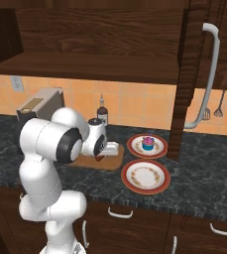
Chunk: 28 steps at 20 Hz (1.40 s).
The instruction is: From the different types of pastries on the counter, select a croissant and place it on the cutting board. Then retrieve a jar of jam from the cabinet and place it alongside the croissant on the cutting board.
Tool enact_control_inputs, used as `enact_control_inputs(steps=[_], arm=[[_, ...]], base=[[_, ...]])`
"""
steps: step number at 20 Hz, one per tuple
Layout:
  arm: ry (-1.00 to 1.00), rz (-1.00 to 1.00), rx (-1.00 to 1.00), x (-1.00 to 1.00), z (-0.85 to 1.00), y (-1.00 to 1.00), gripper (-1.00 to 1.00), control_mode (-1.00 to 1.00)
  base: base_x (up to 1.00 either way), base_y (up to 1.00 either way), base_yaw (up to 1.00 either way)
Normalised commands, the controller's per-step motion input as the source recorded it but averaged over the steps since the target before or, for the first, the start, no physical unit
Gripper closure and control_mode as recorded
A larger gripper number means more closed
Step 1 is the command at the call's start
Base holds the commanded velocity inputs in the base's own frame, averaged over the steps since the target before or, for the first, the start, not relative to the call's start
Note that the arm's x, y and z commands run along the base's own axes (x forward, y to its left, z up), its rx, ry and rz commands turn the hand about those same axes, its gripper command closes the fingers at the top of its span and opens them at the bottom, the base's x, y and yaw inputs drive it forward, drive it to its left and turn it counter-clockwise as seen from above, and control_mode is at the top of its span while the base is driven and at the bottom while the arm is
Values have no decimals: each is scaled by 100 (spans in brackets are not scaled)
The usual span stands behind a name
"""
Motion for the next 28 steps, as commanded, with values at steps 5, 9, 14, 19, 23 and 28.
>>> enact_control_inputs(steps=[5, 9, 14, 19, 23, 28], arm=[[-3, 7, 0, 7, -5, 9, -100, -100], [1, 0, 0, -2, 16, 12, -100, -100], [8, 0, 0, -4, 16, 14, -100, -100], [0, 0, 0, -67, 96, -13, -100, -100], [0, -2, 0, -92, 66, -44, -100, -100], [-7, 0, 0, -79, 20, -64, -100, -100]], base=[[0, 0, 0], [0, 0, 0], [0, 0, 0], [0, 0, 0], [0, 0, 0], [0, 0, 0]])
